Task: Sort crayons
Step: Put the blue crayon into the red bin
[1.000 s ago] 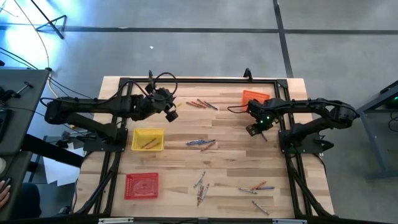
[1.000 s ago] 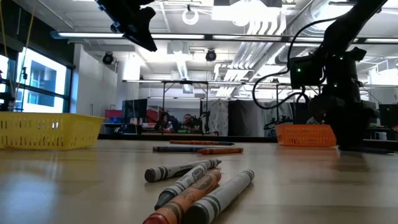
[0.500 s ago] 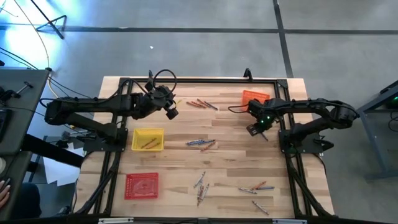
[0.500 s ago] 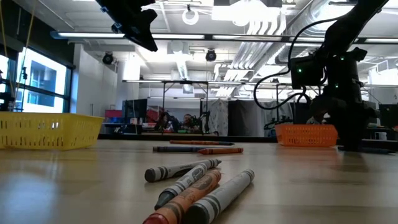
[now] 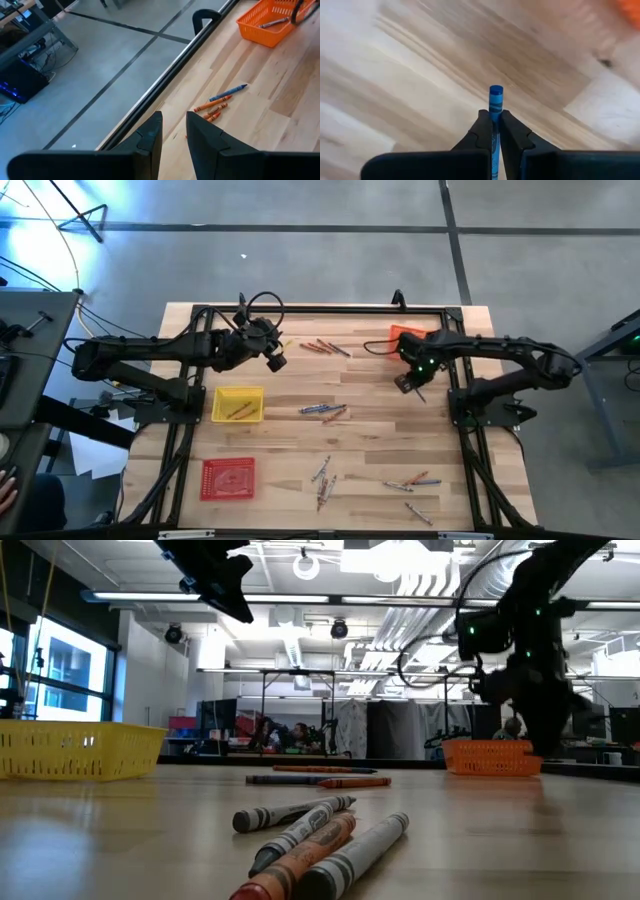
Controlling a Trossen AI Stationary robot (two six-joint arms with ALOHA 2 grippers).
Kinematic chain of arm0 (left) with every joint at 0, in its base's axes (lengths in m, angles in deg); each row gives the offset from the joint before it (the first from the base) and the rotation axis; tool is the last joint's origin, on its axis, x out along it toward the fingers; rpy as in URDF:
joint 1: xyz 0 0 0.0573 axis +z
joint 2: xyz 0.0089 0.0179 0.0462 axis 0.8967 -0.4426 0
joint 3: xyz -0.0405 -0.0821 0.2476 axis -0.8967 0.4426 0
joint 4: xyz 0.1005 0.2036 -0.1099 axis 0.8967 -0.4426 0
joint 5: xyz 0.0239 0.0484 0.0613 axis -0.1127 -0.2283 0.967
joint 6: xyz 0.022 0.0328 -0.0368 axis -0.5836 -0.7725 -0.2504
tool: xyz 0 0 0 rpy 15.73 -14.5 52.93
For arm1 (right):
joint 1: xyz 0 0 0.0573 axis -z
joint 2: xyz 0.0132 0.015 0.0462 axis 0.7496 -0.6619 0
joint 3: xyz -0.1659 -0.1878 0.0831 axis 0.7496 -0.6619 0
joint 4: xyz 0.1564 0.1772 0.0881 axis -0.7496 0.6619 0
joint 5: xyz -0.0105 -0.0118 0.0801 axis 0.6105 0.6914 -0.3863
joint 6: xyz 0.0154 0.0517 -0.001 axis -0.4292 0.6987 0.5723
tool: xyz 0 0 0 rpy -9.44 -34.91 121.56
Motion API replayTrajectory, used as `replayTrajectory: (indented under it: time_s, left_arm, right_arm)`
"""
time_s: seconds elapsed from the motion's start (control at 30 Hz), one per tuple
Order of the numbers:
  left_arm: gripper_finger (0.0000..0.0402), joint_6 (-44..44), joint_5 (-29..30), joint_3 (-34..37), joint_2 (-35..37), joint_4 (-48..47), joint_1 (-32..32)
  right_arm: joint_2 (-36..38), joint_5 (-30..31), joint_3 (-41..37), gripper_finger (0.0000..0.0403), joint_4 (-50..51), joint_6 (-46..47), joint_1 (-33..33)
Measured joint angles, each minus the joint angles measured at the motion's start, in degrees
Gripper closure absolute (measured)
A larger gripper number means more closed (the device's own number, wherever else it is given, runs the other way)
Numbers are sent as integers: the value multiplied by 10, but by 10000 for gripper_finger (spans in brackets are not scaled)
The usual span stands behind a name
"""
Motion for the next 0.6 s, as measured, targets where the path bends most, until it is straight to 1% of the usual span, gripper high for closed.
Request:
replayTrajectory:
  time_s: [0.13,0.23,0.43,0.53,0.6]
  left_arm:
    - [328,-18,0,0,0,1,0]
    - [328,-17,5,0,0,1,0]
    - [328,-17,29,0,0,1,0]
    - [328,-17,55,0,0,1,0]
    - [328,-20,92,0,0,6,0]
  right_arm:
    - [38,23,60,400,19,-5,0]
    - [66,56,111,401,37,-16,0]
    - [112,126,211,402,32,-53,-7]
    - [123,150,244,402,29,-77,-9]
    - [124,153,254,402,26,-92,-8]
